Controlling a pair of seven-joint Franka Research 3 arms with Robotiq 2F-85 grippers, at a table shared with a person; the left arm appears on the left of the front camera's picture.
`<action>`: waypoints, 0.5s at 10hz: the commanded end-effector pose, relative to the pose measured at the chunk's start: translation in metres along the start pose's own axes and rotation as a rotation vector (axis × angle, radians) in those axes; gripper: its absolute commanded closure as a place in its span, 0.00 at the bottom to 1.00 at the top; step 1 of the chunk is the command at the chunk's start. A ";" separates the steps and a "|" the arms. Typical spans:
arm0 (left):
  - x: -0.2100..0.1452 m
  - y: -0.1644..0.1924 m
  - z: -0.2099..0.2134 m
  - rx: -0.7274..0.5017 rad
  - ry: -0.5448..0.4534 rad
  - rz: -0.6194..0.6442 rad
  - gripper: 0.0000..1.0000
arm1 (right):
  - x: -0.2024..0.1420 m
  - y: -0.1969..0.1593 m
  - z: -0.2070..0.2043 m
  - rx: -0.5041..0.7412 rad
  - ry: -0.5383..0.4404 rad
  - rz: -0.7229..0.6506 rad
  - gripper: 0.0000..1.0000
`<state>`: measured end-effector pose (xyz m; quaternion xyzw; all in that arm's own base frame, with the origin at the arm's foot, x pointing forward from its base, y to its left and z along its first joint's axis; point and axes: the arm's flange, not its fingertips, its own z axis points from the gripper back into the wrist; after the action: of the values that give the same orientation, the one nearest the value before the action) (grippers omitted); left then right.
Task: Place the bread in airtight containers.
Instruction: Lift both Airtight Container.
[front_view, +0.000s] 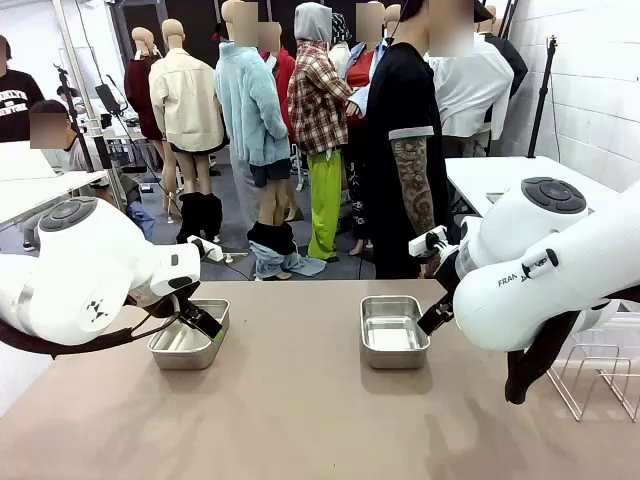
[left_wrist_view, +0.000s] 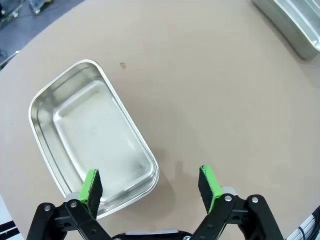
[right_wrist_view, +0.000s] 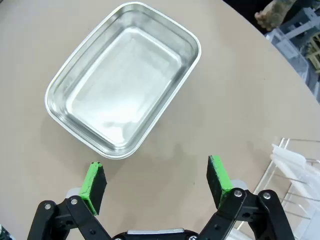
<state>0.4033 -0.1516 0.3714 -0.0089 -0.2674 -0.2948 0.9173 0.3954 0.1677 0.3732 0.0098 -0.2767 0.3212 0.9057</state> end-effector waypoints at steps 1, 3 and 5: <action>0.000 0.000 0.000 0.000 0.000 0.000 0.00 | 0.000 0.000 0.000 0.000 0.000 0.000 0.00; 0.000 0.000 0.000 0.000 0.000 0.000 0.00 | 0.000 0.000 0.000 0.000 0.000 0.000 0.00; 0.000 0.000 0.000 0.000 0.000 0.000 0.00 | 0.000 0.000 0.000 0.000 0.000 0.000 0.00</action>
<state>0.4027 -0.1532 0.3714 -0.0084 -0.2675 -0.2968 0.9167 0.3954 0.1679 0.3732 0.0094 -0.2767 0.3218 0.9054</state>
